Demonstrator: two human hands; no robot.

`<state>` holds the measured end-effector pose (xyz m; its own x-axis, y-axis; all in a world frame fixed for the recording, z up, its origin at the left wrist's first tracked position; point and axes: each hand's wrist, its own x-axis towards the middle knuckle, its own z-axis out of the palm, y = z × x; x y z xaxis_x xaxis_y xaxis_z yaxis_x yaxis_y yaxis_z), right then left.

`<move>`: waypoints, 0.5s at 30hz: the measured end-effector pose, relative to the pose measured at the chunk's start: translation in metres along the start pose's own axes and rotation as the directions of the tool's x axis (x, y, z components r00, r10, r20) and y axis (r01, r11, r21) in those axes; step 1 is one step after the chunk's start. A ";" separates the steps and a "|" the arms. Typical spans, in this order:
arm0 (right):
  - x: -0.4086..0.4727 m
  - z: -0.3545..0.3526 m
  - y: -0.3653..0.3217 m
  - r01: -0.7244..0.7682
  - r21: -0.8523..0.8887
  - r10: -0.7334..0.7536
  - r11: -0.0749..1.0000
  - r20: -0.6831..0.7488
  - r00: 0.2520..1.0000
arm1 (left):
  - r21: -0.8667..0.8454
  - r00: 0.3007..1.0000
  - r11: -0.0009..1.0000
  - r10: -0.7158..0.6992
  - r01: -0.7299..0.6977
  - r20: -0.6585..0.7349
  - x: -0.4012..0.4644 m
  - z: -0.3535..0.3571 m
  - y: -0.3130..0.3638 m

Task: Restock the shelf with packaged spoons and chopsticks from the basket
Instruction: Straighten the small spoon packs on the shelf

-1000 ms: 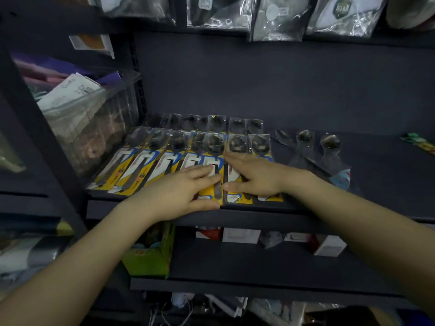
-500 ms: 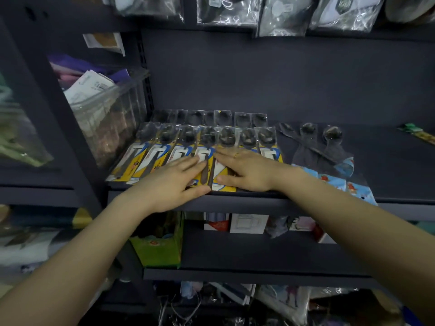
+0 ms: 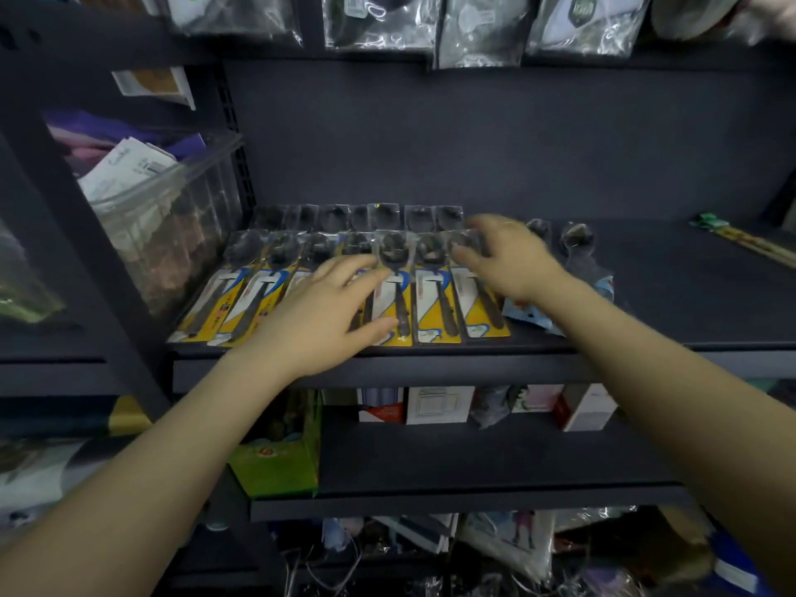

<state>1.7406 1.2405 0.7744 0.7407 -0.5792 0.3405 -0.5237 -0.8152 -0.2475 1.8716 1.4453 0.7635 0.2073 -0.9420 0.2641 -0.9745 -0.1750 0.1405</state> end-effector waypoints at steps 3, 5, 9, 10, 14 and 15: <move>-0.002 -0.011 0.057 -0.330 -0.169 0.355 0.929 0.144 0.924 | -0.097 0.996 0.992 0.081 -0.085 -0.038 0.020 0.002 0.025; -0.008 -0.011 0.081 -0.313 -0.218 0.364 0.924 0.260 0.894 | -0.175 0.992 0.978 0.101 -0.112 -0.072 0.037 0.007 0.042; -0.010 -0.015 0.109 -0.180 -0.325 0.257 0.929 0.212 0.943 | -0.177 0.989 0.974 0.148 -0.144 0.008 0.075 0.018 0.078; -0.009 -0.018 0.114 -0.174 -0.342 0.253 0.923 0.203 0.946 | -0.142 0.984 0.976 0.174 -0.166 0.049 0.086 0.023 0.088; -0.003 -0.021 0.143 -0.226 -0.358 0.293 0.906 0.146 0.945 | -0.081 0.942 0.970 0.244 -0.231 0.231 0.132 0.046 0.122; -0.001 -0.022 0.151 -0.245 -0.351 0.310 0.904 0.140 0.940 | -0.095 0.930 0.971 0.237 -0.219 0.281 0.143 0.052 0.131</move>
<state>1.6519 1.1180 0.7571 0.5935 -0.7964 0.1166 -0.8026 -0.5964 0.0116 1.7693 1.2725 0.7699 -0.0626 -0.9980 0.0104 -0.9836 0.0635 0.1690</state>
